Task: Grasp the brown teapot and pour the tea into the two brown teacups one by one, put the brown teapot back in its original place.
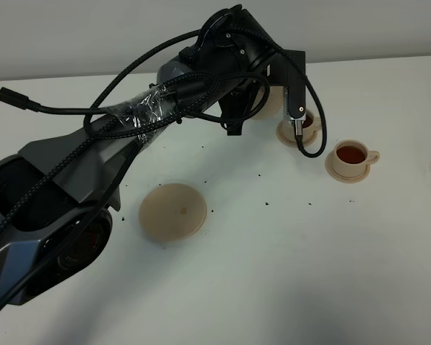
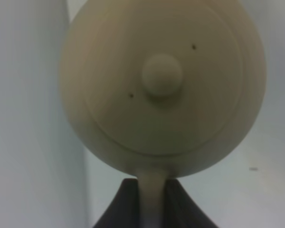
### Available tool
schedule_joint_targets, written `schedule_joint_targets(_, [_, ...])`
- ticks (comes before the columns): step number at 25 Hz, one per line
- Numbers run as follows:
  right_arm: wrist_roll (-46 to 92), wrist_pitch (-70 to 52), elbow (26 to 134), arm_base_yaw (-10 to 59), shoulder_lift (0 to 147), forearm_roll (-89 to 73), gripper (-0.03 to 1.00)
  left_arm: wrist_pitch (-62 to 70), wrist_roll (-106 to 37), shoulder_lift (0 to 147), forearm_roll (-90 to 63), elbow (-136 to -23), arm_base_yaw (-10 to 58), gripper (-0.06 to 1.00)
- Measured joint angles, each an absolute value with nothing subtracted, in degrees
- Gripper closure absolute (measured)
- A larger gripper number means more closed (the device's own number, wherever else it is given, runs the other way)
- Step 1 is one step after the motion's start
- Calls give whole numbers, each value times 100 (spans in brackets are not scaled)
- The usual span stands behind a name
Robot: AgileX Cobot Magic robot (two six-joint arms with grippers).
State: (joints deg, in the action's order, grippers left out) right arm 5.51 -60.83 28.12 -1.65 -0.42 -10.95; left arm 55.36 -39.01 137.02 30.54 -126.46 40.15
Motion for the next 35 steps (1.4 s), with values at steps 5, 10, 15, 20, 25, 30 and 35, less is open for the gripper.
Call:
schedule_joint_targets(5, [551,-6083,2812,-165,-42,-1095,58,6164,-2916,13696,2303,-12646,4015,79])
schedule_joint_targets(10, [551,-6083,2812,-165,-42,-1095,58,6639,-2228,13696,1582,-12646,4002,79])
schedule_joint_targets(15, [551,-6083,2812,-165,-42,-1095,58,6817,-1946,13739,891,-12646,3922,79])
schedule_joint_targets(20, [551,-6083,2812,-165,-42,-1095,58,6820,-1769,13831,485,-12646,3900,79])
schedule_joint_targets(25, [551,-6083,2812,-165,-42,-1095,58,6824,-1764,13893,342,-12646,3900,79])
schedule_joint_targets(30, [551,-6083,2812,-165,-42,-1095,58,6827,-1607,13643,342,-12646,3955,79])
schedule_joint_targets(35, [551,-6083,2812,-165,-42,-1095,58,6831,-1196,13258,315,-12620,3985,79])
